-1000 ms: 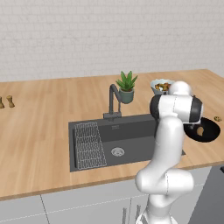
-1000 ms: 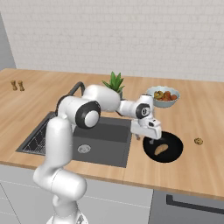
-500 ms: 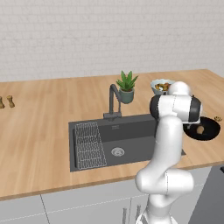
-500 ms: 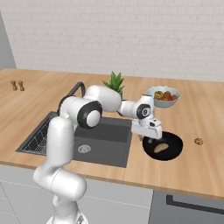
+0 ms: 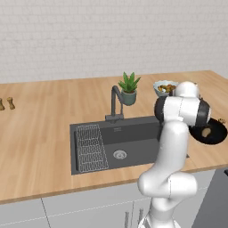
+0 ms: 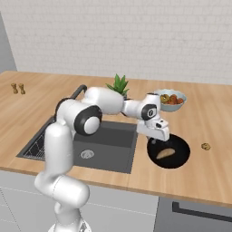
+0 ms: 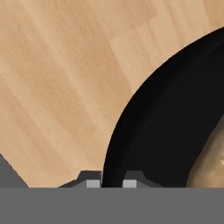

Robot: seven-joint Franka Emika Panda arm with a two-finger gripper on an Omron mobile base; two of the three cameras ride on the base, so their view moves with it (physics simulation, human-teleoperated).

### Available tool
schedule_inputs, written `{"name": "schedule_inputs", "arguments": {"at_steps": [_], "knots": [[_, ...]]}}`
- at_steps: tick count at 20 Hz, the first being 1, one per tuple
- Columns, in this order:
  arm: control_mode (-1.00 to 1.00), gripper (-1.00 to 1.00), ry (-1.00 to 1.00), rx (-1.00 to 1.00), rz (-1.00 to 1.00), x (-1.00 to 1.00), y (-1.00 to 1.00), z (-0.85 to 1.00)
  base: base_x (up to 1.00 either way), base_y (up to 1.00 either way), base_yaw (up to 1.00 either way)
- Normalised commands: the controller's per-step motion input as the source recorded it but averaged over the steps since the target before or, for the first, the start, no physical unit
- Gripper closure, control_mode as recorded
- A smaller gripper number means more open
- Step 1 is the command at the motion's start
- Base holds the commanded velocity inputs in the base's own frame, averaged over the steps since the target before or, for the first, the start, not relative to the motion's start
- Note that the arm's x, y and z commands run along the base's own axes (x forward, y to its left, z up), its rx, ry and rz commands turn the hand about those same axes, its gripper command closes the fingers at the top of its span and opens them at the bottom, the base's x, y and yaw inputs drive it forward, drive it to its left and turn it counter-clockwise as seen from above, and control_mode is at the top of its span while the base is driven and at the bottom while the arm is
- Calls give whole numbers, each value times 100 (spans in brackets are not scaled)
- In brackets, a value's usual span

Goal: Pick the sweet potato from the sink and place it in the bowl. Then pick the bowl and place it in the microwave. Then close the microwave door and press the start button.

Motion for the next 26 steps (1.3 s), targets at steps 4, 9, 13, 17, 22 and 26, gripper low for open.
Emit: {"name": "schedule_inputs", "arguments": {"at_steps": [4, 9, 13, 17, 22, 26], "knots": [[-100, 100, -15, -10, 9, -64, 34, 80, 0, 0, 0], [-100, 100, -9, -13, 17, -61, 66, 67, 0, 0, 0], [-100, 100, -7, -12, 25, -52, 70, 57, 0, 0, 0], [-100, 100, -8, -8, 36, -57, 56, 44, 0, 0, 0], [-100, 100, -4, 0, 44, -68, 32, 41, 0, 0, 0], [-100, 100, -4, 0, 46, -79, 24, 30, 0, 0, 0]]}}
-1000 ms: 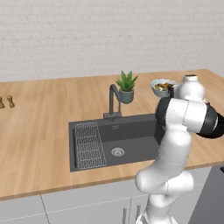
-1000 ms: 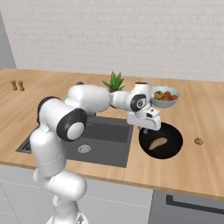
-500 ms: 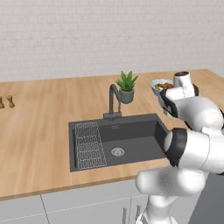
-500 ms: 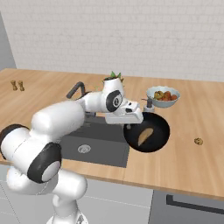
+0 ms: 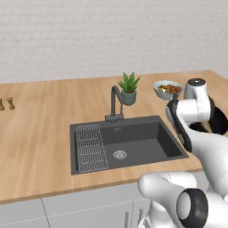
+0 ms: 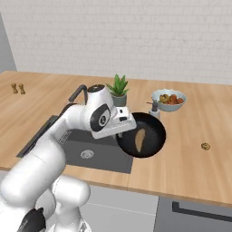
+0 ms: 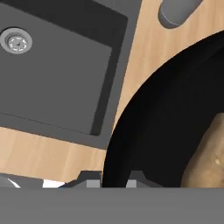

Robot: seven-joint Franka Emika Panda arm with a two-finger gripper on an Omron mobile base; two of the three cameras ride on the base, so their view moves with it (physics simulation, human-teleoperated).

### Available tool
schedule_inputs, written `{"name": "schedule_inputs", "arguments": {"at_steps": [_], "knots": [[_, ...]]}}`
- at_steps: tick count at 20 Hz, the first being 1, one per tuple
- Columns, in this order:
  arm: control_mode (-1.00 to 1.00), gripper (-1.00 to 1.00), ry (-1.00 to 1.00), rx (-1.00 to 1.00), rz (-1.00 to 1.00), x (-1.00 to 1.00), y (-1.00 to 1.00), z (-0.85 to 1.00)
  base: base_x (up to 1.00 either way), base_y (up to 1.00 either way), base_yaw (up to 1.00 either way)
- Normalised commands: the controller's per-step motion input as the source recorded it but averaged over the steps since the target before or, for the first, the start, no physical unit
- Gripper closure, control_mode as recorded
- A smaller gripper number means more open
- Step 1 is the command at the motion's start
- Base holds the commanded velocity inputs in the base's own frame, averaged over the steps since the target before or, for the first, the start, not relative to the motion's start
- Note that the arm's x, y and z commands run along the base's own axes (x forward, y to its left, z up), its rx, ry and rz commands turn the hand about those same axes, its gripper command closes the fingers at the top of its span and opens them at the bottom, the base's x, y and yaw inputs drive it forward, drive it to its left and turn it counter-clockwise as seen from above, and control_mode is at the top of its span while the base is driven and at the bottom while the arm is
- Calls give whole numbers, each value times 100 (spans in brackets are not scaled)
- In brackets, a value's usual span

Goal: Pick the sweet potato from the sink and place it in the bowl. Then pick the bowl and place it in the microwave. Then close the microwave door and press the start button.

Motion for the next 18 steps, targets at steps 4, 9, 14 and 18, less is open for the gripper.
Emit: {"name": "schedule_inputs", "arguments": {"at_steps": [4, 9, 14, 18], "knots": [[-100, 100, -2, -1, 45, -71, 21, 46, 0, 0, 0], [-100, 100, 0, -3, 43, -62, 29, 60, 0, 0, 0], [-100, 100, 0, -4, 38, -62, 33, 51, 0, 0, 0], [-100, 100, 0, -5, 22, -34, 19, 54, 0, 0, 0]]}}
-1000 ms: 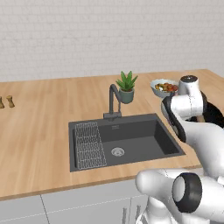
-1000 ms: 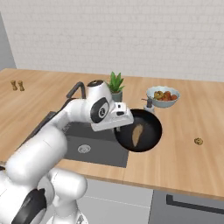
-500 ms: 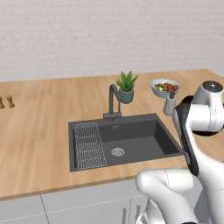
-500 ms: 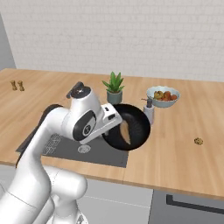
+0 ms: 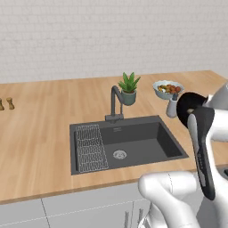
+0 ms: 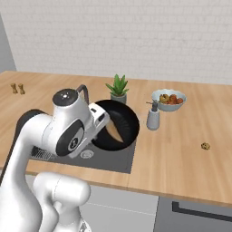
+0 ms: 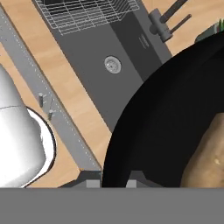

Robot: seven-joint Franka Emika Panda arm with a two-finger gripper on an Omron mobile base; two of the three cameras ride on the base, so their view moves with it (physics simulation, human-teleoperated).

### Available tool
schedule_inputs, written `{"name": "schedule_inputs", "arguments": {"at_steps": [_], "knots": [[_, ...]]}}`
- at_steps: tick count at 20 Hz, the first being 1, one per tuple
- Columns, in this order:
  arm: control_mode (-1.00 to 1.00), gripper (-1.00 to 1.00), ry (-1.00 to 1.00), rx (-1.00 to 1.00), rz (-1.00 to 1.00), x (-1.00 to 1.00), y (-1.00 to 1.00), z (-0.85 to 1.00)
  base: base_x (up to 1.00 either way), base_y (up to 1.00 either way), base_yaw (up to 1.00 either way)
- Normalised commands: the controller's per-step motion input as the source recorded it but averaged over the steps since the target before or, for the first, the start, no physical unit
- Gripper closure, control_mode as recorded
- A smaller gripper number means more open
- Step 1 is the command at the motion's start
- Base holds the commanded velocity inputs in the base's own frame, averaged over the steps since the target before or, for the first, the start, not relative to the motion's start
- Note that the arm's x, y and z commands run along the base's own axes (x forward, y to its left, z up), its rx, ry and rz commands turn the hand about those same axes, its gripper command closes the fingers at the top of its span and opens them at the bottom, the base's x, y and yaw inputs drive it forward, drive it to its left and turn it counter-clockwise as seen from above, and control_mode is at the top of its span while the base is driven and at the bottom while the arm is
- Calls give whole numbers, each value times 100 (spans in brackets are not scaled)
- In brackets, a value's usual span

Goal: Pick the sweet potato from the sink and place it in the bowl. Then pick the bowl and place it in the microwave. Then close the microwave door and press the start button.

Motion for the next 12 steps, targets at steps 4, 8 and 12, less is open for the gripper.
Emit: {"name": "schedule_inputs", "arguments": {"at_steps": [4, 8, 12], "knots": [[-100, 100, 0, -8, 3, -7, 15, 47, 0, 0, 0], [-100, 100, 0, 0, 0, 0, 3, 0, 0, 0, 0], [100, 100, 0, 0, 0, 0, 3, 0, -6, 0, -7]]}}
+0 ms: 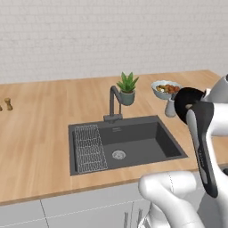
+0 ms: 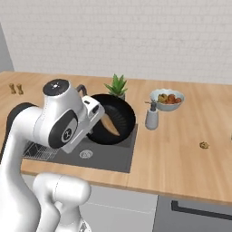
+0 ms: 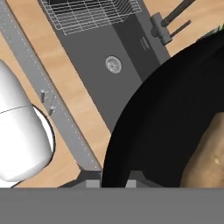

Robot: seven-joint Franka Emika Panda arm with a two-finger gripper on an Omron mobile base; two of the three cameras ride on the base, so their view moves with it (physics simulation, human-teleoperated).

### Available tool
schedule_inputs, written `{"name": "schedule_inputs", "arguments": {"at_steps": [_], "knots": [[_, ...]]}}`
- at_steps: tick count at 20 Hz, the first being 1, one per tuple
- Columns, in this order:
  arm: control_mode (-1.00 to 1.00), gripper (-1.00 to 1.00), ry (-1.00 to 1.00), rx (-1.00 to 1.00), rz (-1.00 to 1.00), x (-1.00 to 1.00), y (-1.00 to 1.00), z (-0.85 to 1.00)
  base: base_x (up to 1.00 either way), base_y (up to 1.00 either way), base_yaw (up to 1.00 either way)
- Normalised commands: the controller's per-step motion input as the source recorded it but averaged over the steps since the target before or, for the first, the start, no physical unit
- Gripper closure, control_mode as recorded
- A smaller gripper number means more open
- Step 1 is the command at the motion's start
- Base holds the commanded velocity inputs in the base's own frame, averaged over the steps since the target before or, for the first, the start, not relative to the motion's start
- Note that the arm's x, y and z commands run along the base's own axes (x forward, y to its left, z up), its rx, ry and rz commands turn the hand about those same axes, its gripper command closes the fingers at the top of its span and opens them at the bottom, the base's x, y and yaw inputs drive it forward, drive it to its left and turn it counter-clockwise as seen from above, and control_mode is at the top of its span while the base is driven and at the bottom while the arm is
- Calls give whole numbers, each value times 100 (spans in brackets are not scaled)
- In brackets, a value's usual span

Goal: Pick the sweet potato from the sink and place it in the bowl. Then pick the bowl and place it in the microwave. Then close the microwave door and press the start button.

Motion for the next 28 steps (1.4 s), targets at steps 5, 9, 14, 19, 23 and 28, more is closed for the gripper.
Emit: {"name": "schedule_inputs", "arguments": {"at_steps": [5, 9, 14, 19, 23, 28], "knots": [[100, 100, 0, 0, 0, 0, 0, 0, -20, 0, -48], [100, 100, 0, 0, 0, 0, 0, 0, -15, 0, -66], [100, 100, 0, 0, 0, 0, 0, 0, -18, 0, -75], [100, 100, 0, 0, 0, 0, 0, 0, -2, 0, -77], [100, 100, 0, 0, 0, 0, 0, 0, 0, 0, -79], [100, 100, 0, 0, 0, 0, 0, 0, 7, 0, -76]]}}
